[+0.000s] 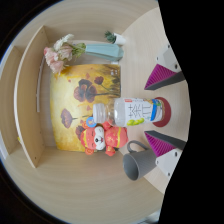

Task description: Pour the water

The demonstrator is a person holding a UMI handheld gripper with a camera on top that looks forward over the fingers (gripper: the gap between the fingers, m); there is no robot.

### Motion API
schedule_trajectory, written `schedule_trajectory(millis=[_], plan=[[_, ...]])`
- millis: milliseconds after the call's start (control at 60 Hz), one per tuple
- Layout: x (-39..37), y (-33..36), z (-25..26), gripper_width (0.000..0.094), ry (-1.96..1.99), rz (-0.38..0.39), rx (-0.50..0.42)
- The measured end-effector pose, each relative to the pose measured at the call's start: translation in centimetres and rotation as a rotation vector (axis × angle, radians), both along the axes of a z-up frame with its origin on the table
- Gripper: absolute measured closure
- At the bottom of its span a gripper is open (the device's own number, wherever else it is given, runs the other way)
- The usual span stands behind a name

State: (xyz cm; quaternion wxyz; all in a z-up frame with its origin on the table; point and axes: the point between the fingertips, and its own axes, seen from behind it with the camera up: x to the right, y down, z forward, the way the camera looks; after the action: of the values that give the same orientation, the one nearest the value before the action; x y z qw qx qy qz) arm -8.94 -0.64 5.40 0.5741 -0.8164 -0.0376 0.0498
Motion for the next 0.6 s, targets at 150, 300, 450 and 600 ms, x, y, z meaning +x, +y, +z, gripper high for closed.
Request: schedule_trajectory(millis=[150, 300, 450, 600], plan=[[2.1, -5.8, 0.5, 0.0103, 0.003, -0.036, -0.013], [5.9, -11.1, 2.2, 0.0102, -0.009, -0.13, -0.01], [8.7, -14.2, 4.9, 0.0101, -0.027, -0.182, 0.013], [10.8, -15.8, 7.7, 0.0096, -0.031, -0.21, 0.063]])
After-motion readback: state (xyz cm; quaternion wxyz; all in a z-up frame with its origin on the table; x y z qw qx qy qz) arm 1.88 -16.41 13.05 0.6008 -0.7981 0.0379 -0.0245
